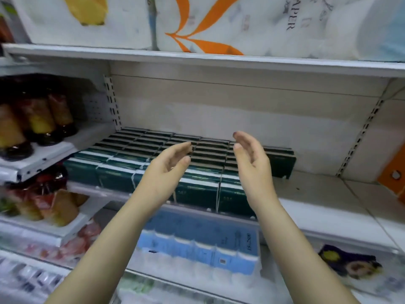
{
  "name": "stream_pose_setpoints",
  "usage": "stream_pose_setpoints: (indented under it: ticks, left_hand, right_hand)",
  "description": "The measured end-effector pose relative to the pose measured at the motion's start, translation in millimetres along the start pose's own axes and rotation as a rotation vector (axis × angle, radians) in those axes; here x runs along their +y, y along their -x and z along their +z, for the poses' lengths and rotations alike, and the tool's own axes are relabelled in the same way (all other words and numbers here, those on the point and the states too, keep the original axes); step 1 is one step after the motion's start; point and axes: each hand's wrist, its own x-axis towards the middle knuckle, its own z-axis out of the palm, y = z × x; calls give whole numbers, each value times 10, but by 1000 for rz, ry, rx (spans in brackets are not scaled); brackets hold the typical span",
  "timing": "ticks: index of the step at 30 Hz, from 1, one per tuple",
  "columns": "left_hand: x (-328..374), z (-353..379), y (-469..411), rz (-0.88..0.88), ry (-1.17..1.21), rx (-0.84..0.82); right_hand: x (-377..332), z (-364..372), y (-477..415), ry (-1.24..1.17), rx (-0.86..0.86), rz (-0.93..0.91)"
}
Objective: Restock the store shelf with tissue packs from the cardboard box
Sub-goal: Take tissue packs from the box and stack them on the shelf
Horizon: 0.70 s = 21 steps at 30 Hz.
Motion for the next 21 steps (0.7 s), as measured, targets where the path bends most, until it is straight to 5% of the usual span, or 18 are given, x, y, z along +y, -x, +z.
stream_pose_setpoints:
  ticks: [9,21]
  left_hand:
    - [-240,-921,1008,-67,22,88]
    - [-1363,-1192,2252,-447,0,185]
  right_hand:
    - [-25,891,1052,-68,-133,69]
    - [974,1229,2314,135,-395,405]
